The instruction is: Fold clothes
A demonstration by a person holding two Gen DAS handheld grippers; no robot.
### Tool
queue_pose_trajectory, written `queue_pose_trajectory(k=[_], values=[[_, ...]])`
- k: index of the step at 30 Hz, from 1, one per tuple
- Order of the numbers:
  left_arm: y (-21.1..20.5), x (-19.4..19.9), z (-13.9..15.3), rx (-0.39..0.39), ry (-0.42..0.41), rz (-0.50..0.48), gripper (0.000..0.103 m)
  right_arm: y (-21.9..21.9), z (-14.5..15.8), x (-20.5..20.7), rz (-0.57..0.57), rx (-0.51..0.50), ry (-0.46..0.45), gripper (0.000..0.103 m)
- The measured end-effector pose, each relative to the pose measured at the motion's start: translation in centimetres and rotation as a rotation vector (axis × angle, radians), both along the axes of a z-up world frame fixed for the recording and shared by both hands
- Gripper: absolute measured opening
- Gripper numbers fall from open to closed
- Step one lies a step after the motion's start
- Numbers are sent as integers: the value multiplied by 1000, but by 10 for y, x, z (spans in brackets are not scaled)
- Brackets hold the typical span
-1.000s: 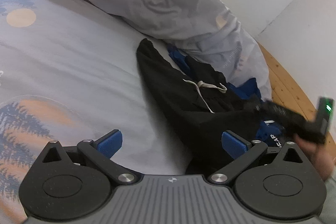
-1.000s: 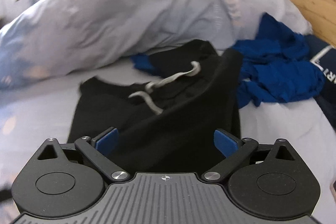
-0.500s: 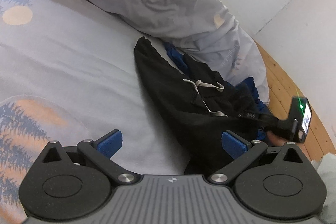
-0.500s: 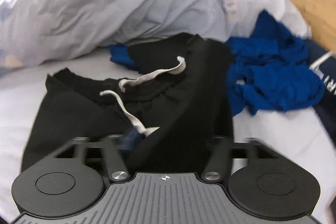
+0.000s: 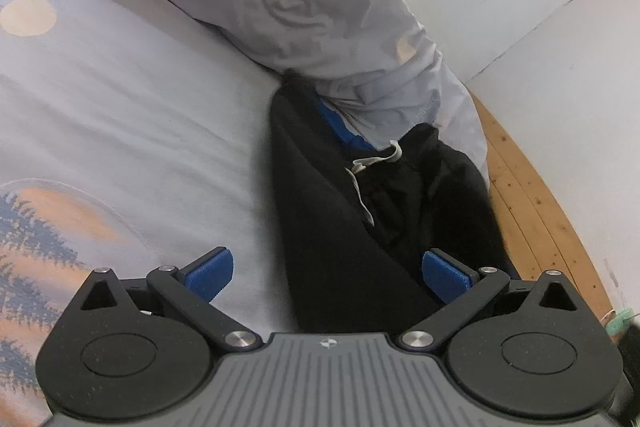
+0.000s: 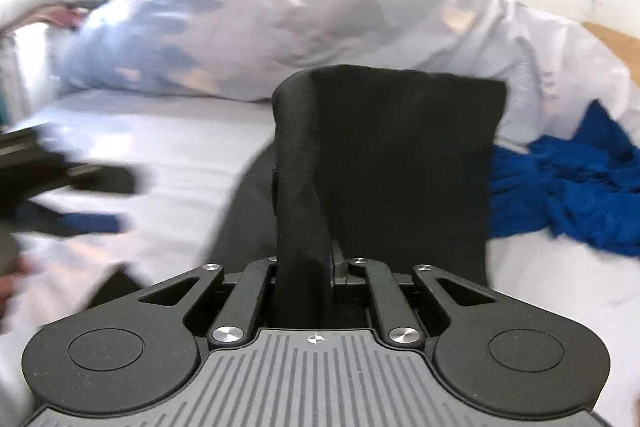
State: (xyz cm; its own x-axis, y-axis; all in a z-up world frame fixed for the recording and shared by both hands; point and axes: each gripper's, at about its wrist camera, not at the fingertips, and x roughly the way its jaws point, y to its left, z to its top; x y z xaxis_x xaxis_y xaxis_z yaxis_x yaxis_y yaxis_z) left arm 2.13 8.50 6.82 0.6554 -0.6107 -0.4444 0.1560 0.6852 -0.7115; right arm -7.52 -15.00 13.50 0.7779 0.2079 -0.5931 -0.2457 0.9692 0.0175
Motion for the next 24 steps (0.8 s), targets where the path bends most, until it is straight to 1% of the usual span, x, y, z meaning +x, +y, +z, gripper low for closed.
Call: queue_pose_trajectory(k=[5, 11, 13, 16, 17, 19, 21, 24], values=[[0, 2, -1, -6, 11, 4, 103, -31, 11, -54, -155, 95, 6, 10], [-16, 3, -3, 13, 19, -45, 103, -71, 25, -119, -347, 209, 14, 10], [-20, 3, -5, 31, 32, -51, 103, -84, 29, -140, -411, 247, 16, 11], [-21, 5, -12, 61, 76, -27, 103, -104, 36, -172, -507, 304, 20, 11], [-19, 6, -14, 56, 94, -15, 103, -110, 38, -183, -539, 323, 22, 11], [-14, 9, -21, 31, 132, 10, 103, -130, 35, -191, -600, 327, 40, 13], [-8, 14, -28, -12, 159, 33, 103, -144, 32, -195, -651, 342, 72, 14], [-6, 26, -40, -99, 209, 56, 103, -139, 20, -197, -655, 335, 89, 16]])
